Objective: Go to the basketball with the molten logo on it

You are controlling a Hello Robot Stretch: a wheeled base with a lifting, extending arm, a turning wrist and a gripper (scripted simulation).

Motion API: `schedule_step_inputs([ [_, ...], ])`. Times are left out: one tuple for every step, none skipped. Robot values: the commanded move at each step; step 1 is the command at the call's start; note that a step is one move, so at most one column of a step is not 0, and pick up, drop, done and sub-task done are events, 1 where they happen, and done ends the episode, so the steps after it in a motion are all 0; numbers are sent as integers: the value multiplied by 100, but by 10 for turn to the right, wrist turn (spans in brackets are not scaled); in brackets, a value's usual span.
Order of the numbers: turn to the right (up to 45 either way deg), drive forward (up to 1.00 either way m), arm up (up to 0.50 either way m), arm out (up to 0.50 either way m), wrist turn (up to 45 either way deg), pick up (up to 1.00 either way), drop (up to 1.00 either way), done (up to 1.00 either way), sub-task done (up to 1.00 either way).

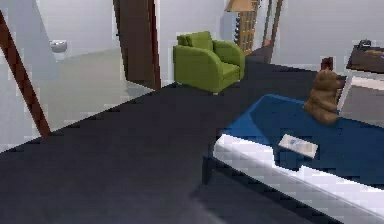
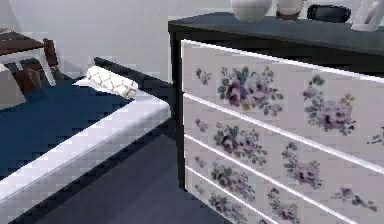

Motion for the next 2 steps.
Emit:
schedule_step_inputs([
  [-180, 0, 0, 0, 0, 0, 0, 0, 0],
  [0, 100, 0, 0, 0, 0, 0, 0, 0],
])
